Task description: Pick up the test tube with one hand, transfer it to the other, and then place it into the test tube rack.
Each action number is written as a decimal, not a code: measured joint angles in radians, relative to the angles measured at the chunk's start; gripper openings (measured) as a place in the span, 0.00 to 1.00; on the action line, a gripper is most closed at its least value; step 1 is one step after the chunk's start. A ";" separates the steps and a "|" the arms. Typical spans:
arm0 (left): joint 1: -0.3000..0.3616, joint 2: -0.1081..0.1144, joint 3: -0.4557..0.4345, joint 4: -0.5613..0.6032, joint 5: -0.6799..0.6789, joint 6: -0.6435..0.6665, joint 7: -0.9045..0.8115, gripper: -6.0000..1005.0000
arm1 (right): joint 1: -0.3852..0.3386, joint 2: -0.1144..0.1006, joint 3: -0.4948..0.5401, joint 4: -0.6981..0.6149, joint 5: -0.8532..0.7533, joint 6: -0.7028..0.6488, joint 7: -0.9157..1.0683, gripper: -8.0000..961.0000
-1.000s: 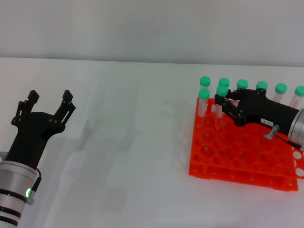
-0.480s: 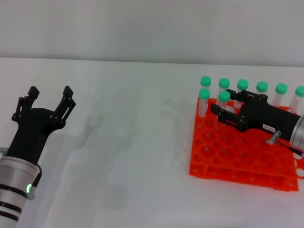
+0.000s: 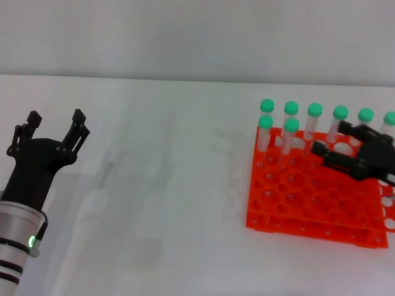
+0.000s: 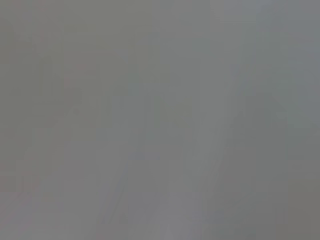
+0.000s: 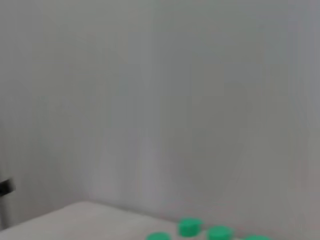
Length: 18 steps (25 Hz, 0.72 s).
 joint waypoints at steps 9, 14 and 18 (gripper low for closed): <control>-0.032 0.001 0.000 -0.012 -0.002 -0.016 0.000 0.89 | -0.128 0.000 0.254 0.086 0.228 -0.003 -0.198 0.91; -0.034 0.001 0.001 -0.006 -0.001 -0.016 -0.004 0.89 | -0.143 -0.005 0.357 0.147 0.209 0.065 -0.292 0.91; -0.038 0.000 0.001 -0.010 -0.002 -0.016 -0.008 0.89 | -0.147 -0.001 0.395 0.164 0.227 0.063 -0.393 0.91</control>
